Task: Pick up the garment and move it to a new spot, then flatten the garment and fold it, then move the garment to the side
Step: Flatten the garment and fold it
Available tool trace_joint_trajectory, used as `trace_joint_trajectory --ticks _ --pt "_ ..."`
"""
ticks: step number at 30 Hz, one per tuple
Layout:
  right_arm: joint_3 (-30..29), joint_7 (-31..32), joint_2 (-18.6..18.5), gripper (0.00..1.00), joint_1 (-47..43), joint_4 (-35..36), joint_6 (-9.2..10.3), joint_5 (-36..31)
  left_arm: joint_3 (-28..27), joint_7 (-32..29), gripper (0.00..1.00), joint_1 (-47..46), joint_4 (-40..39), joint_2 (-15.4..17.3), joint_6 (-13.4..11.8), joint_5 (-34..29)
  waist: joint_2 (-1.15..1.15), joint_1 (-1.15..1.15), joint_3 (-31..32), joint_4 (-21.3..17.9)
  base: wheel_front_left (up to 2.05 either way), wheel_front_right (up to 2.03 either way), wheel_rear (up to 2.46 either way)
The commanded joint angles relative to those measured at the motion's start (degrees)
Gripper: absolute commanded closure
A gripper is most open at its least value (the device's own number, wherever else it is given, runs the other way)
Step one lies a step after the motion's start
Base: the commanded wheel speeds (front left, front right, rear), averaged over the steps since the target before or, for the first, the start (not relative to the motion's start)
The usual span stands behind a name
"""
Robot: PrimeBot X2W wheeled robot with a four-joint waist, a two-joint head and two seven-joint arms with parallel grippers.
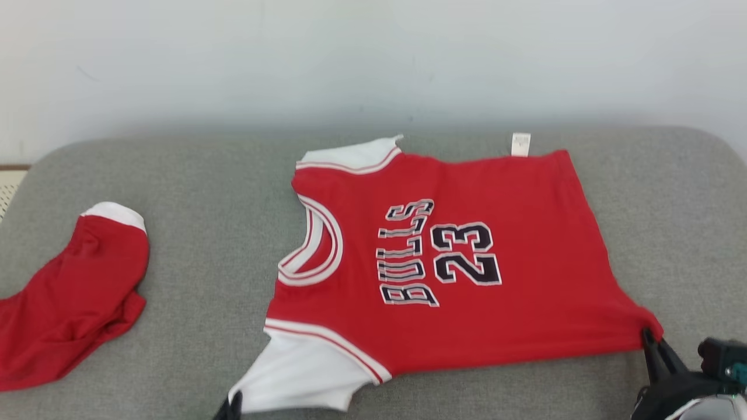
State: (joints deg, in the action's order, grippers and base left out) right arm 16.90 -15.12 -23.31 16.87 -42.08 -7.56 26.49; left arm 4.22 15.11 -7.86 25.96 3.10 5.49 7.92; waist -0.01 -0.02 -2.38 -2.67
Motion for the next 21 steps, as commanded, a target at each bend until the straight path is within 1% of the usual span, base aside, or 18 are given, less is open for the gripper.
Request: trace_joint_trajectory --ticks 1,7,13,17,21 --pt "-0.9 0.0 -0.5 1.00 -1.2 -0.1 0.14 -0.4 -0.6 0.1 1.00 1.7 0.0 0.4 -0.1 -0.3 0.01 0.02 2.5 0.4 0.00 0.00 0.00" --pt "-5.2 0.0 1.2 1.00 -6.2 1.9 0.14 -2.1 -0.7 0.1 1.00 6.7 -1.5 0.2 0.7 0.2 0.01 0.02 4.7 2.3 0.00 0.00 0.00" --pt "-9.3 0.0 3.8 1.00 -10.6 4.5 0.13 -5.0 2.4 0.1 1.00 9.7 -2.7 0.1 1.3 2.6 0.01 0.02 6.6 4.0 0.00 0.00 0.00" --pt "-10.6 0.0 5.5 1.00 -13.3 6.1 0.12 -6.2 4.1 0.1 1.00 11.3 -2.9 0.0 1.5 3.8 0.01 0.02 7.3 4.4 0.00 0.00 0.00" --pt "-11.4 0.0 6.2 1.00 -14.7 8.0 0.12 -6.9 5.1 0.1 1.00 12.3 -3.8 0.0 1.6 5.2 0.01 0.02 7.4 4.3 0.00 0.00 0.00"
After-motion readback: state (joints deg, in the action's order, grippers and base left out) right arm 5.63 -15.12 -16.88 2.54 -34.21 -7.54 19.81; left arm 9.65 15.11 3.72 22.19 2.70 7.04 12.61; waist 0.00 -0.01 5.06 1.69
